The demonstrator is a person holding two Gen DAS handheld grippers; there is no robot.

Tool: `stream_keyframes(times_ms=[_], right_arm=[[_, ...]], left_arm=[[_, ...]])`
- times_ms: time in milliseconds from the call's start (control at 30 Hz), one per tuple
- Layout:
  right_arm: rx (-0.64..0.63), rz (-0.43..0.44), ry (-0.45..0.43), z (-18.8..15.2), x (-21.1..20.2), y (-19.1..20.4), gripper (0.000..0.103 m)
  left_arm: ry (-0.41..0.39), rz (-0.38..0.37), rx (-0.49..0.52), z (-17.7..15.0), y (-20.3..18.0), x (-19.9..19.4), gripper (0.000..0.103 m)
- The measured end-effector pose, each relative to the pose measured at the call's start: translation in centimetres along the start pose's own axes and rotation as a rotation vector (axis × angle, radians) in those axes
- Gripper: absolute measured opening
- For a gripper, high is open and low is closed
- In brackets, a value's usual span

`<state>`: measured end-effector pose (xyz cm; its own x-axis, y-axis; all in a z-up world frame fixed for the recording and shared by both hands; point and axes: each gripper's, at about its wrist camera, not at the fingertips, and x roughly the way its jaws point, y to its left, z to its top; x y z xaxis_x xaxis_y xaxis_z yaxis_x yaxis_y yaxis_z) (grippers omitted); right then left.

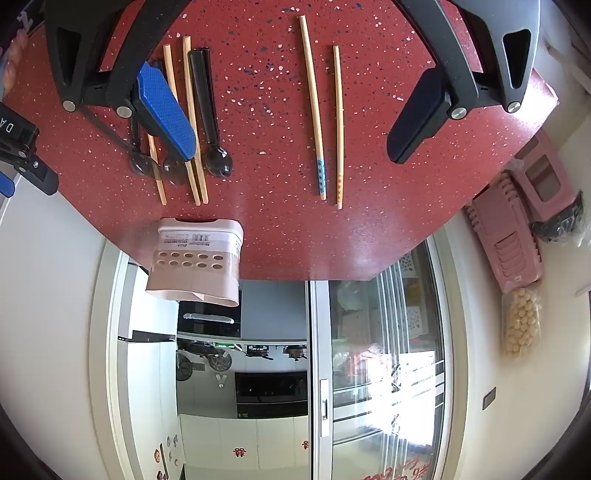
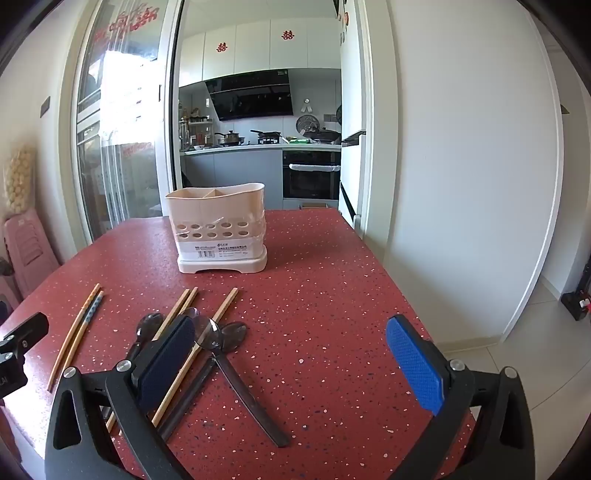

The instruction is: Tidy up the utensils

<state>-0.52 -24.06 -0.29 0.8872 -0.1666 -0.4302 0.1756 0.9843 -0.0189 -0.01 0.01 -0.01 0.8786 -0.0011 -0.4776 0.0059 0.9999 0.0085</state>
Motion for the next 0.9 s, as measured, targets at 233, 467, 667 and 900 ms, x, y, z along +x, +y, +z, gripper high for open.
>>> stream_keyframes(times_ms=[233, 467, 667, 900], right_arm=[[0.0, 0.001, 0.002, -0.13, 0.13, 0.04, 0.103], [0.001, 0.002, 0.002, -0.17, 0.12, 0.07, 0.103], [0.0, 0.003, 0.002, -0.21, 0.06, 0.05, 0.103], [-0.002, 0.003, 0.003, -0.32, 0.03, 0.14, 0.103]], left_arm=[[-0.001, 0.0, 0.001, -0.02, 0.03, 0.02, 0.103], [-0.002, -0.002, 0.005, -0.02, 0.07, 0.0, 0.103], [-0.003, -0.001, 0.009, 0.0, -0.01, 0.02, 0.103], [-0.006, 0.0, 0.009, 0.08, -0.01, -0.04, 0.103]])
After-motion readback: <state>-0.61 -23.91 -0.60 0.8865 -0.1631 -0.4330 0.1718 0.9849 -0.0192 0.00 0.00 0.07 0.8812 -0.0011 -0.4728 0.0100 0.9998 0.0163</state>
